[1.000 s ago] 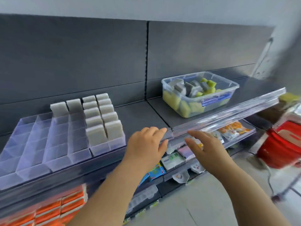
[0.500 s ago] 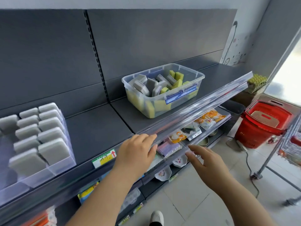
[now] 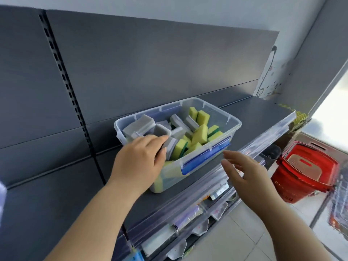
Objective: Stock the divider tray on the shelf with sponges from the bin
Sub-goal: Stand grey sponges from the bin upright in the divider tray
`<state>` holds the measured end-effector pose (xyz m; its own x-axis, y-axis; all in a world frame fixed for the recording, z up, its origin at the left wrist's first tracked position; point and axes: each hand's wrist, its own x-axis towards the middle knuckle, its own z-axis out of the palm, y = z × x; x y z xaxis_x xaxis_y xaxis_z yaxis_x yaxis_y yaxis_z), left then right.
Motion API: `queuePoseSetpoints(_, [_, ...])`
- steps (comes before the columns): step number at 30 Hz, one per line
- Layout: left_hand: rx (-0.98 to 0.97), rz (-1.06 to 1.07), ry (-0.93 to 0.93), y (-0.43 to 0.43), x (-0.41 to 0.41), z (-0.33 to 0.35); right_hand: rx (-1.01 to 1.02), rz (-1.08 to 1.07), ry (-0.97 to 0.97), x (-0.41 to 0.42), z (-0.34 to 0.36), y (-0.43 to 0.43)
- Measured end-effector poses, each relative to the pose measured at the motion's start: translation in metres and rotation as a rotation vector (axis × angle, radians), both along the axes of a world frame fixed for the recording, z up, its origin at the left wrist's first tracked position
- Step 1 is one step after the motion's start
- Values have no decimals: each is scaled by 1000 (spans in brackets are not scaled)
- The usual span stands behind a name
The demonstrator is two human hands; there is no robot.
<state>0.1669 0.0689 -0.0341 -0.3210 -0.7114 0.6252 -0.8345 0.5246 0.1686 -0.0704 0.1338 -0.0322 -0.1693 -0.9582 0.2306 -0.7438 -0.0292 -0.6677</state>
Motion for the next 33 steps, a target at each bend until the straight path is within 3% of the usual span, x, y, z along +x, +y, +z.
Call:
queuePoseSetpoints(5, [-1, -10, -38, -39, -14, -2, -90, 22, -67, -17, 6, -56])
queuePoseSetpoints(12, [-9, 167, 4, -104, -51, -3, -111, 272, -11, -53, 8, -203])
queuePoseSetpoints(15, [-62, 292, 23, -124, -66, 0, 27, 432, 189, -63, -3, -280])
queuePoseSetpoints(20, [-118, 459, -18, -138, -89, -2, 253, 748, 818, -62, -22, -375])
queuePoseSetpoints(25, [9, 576, -104, -137, -104, -10, 188, 960, 1149, -51, -41, -403])
queuePoseSetpoints(28, [81, 599, -177, -144, -110, -12, 113, 994, 1155, -52, -33, -402])
queuePoseSetpoints(33, [278, 503, -328, -181, -119, -3, 78, 907, 785, -81, -4, -397])
